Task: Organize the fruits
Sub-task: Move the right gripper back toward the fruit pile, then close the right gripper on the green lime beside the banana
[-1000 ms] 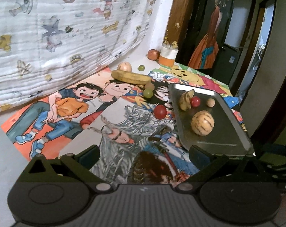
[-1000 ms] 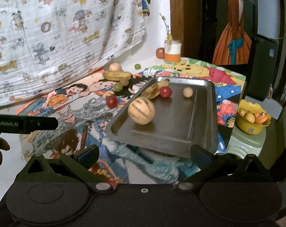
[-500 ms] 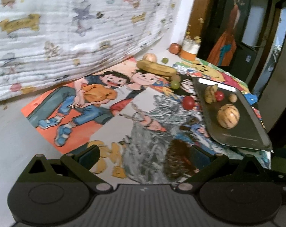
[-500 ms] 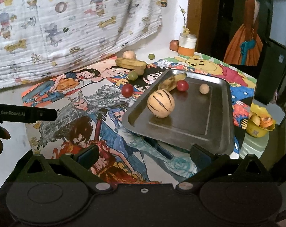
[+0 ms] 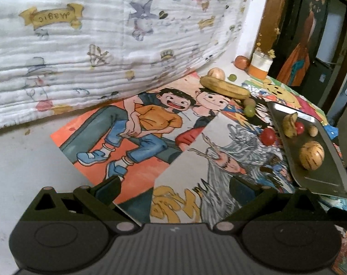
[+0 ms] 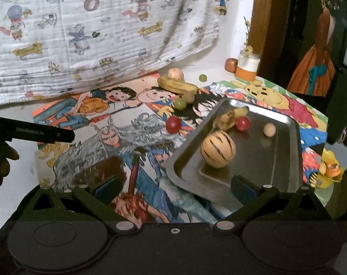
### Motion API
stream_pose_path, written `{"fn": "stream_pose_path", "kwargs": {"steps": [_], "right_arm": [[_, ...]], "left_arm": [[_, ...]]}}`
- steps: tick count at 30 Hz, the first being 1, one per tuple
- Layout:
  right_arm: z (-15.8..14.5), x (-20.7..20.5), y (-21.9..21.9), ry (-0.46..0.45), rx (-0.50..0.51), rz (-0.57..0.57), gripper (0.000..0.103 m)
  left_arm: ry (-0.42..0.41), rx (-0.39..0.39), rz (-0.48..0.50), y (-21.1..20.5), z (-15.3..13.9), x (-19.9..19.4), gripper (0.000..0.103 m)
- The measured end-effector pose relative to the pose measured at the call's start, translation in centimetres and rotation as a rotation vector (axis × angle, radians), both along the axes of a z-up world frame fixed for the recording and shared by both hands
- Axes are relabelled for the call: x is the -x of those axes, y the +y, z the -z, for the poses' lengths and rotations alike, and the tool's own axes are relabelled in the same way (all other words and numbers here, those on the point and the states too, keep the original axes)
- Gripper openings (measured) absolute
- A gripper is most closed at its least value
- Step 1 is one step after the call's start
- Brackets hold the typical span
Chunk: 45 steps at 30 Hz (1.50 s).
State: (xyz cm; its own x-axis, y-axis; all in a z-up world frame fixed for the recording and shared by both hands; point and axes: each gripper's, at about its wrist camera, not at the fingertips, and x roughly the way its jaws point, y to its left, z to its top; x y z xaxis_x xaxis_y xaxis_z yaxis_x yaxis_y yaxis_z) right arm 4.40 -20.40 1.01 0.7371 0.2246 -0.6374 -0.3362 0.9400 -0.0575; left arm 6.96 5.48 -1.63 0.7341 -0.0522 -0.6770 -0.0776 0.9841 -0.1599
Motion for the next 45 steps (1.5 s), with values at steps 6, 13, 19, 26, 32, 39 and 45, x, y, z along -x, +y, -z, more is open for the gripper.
{"fn": "stream_pose_path", "kwargs": {"steps": [6, 13, 19, 26, 32, 39, 45], "right_arm": [[-1.6, -1.7, 0.6, -0.051, 0.003, -0.050, 0.102], [-5.7, -5.0, 1.2, -0.157, 0.068, -0.151, 0.102], [-8.9, -9.7, 0.9, -0.100, -0.040, -0.164, 0.102], [-8.6, -16.7, 0.6, 0.079, -0.149, -0.154, 0.102], [-5.5, -20.9, 1.1, 0.190, -0.195, -0.132, 0.096], [-1.7, -23.9, 1.2, 0.279, -0.250, -0.079, 0.076], [0.0, -25.5, 1.0, 0.312, -0.274, -0.051, 0.062]], "left_arm": [[0.003, -0.021, 0.001, 0.2, 0.0, -1.8, 0.103], [-0.008, -0.036, 0.035, -0.2, -0.2, -3.4, 0.103], [-0.036, -0.025, 0.076, -0.9, -0.7, -4.6, 0.103], [-0.076, 0.053, 0.142, -3.1, -1.1, -6.1, 0.103], [-0.112, 0.070, 0.261, -6.1, -0.4, -7.6, 0.103], [-0.137, 0.074, 0.328, -8.5, 0.6, -9.4, 0.100], [-0.120, 0.119, 0.329, -9.1, 1.9, -10.5, 0.089]]}}
